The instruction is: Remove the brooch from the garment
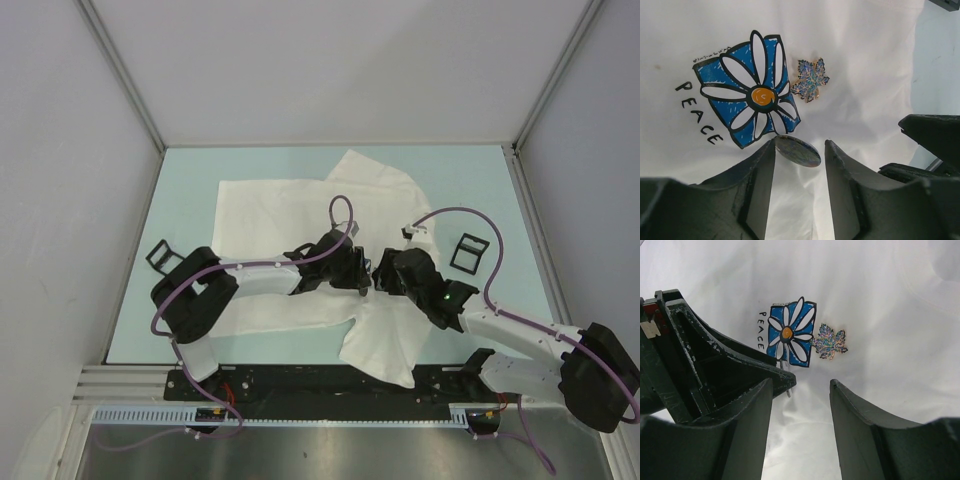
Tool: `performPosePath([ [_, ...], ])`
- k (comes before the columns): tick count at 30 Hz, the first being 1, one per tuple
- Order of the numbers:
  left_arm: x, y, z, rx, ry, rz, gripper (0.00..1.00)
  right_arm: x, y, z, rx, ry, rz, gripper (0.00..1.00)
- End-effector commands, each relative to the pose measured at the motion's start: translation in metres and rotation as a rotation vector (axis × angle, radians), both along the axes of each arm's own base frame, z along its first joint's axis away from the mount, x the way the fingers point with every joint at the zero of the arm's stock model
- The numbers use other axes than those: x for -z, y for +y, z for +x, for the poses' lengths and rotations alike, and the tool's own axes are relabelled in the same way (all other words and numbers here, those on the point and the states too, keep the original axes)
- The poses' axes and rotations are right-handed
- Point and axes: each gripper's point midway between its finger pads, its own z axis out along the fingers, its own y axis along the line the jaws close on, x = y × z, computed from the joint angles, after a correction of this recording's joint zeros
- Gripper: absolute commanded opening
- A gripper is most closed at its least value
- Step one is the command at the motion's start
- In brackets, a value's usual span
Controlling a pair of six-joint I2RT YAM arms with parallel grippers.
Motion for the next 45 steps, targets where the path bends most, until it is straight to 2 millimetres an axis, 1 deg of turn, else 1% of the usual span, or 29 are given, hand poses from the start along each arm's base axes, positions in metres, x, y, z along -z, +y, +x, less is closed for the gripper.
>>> performPosePath([
  [1, -0.009, -0.007, 0.001, 0.027, -0.032, -0.009, 0.48, -0.006, 0.003, 0.004, 0.009, -0.017, 0.029, 0.54],
  [2, -0.009, -0.006, 0.001, 0.027, -0.031, -0.008, 0.44, -0.005, 0.002, 0.004, 0.010, -0.014, 0.025, 0.54],
  [6, -0.011, -0.006, -0.001, 0.039, -0.038, -0.017, 0.35, -0.003, 0.003, 0.004, 0.005, -0.004, 0.029, 0.54],
  [7, -0.014, -0.008, -0.001, 0.042, -0.045, -0.031, 0.30, -0.003, 0.004, 0.005, 0.005, -0.004, 0.034, 0.54],
  [9, -0.015, -0.006, -0.002, 0.045, -0.051, -0.036, 0.25, -0.001, 0.006, 0.004, -0.002, 0.005, 0.039, 0.54],
  [10, -0.016, -0.006, -0.002, 0.047, -0.057, -0.036, 0.20, 0.001, 0.006, 0.004, -0.005, 0.011, 0.038, 0.54],
  [15, -0.018, 0.000, -0.005, 0.045, -0.066, -0.032, 0.15, 0.007, 0.010, 0.003, -0.012, 0.035, 0.045, 0.54],
  [16, -0.021, 0.001, -0.004, 0.044, -0.075, -0.039, 0.08, 0.008, 0.011, 0.003, -0.016, 0.039, 0.047, 0.54],
  [20, -0.021, 0.003, -0.004, 0.038, -0.085, -0.032, 0.06, 0.016, 0.015, 0.003, -0.026, 0.063, 0.050, 0.54],
  [21, -0.020, 0.004, -0.003, 0.036, -0.085, -0.027, 0.04, 0.018, 0.017, 0.002, -0.034, 0.070, 0.052, 0.54],
  [22, -0.020, 0.005, -0.004, 0.034, -0.083, -0.025, 0.00, 0.018, 0.017, 0.003, -0.032, 0.071, 0.054, 0.54],
  [26, -0.019, 0.008, -0.003, 0.022, -0.084, -0.021, 0.00, 0.022, 0.018, 0.002, -0.035, 0.088, 0.058, 0.54],
  [30, -0.021, 0.010, -0.003, 0.017, -0.092, -0.024, 0.00, 0.031, 0.019, 0.000, -0.039, 0.123, 0.058, 0.50],
  [31, -0.024, 0.009, -0.003, 0.021, -0.099, -0.033, 0.10, 0.028, 0.024, 0.005, -0.043, 0.108, 0.078, 0.49],
  [32, -0.024, 0.010, -0.004, 0.022, -0.102, -0.034, 0.15, 0.031, 0.024, 0.004, -0.042, 0.117, 0.080, 0.49],
  [33, -0.030, 0.009, -0.003, 0.022, -0.117, -0.050, 0.22, 0.031, 0.024, 0.005, -0.040, 0.123, 0.087, 0.47],
  [34, -0.032, 0.010, -0.004, 0.022, -0.122, -0.057, 0.34, 0.032, 0.024, 0.006, -0.035, 0.125, 0.085, 0.47],
  [35, -0.030, 0.013, -0.005, 0.019, -0.121, -0.055, 0.38, 0.032, 0.023, 0.006, -0.031, 0.120, 0.085, 0.47],
  [36, -0.031, 0.014, -0.005, 0.017, -0.128, -0.055, 0.42, 0.031, 0.023, 0.007, -0.029, 0.119, 0.086, 0.47],
  [37, -0.035, 0.015, -0.005, 0.018, -0.139, -0.058, 0.50, 0.031, 0.023, 0.007, -0.030, 0.117, 0.086, 0.47],
  [39, -0.035, 0.018, -0.007, 0.022, -0.144, -0.056, 0.56, 0.028, 0.023, 0.008, -0.029, 0.109, 0.095, 0.47],
  [40, -0.036, 0.018, -0.008, 0.033, -0.152, -0.055, 0.62, 0.027, 0.022, 0.009, -0.022, 0.106, 0.100, 0.47],
  [42, -0.036, 0.015, -0.013, 0.074, -0.146, -0.042, 0.67, 0.022, 0.019, 0.010, -0.012, 0.091, 0.108, 0.47],
  [43, -0.033, 0.014, -0.015, 0.097, -0.149, -0.012, 0.76, 0.021, 0.014, 0.011, 0.004, 0.090, 0.107, 0.47],
  [44, -0.035, 0.006, -0.017, 0.118, -0.159, 0.005, 0.76, 0.020, 0.011, 0.012, 0.013, 0.087, 0.109, 0.47],
  [45, -0.030, 0.008, -0.020, 0.124, -0.157, 0.050, 0.77, 0.015, 0.008, 0.013, 0.021, 0.073, 0.117, 0.48],
])
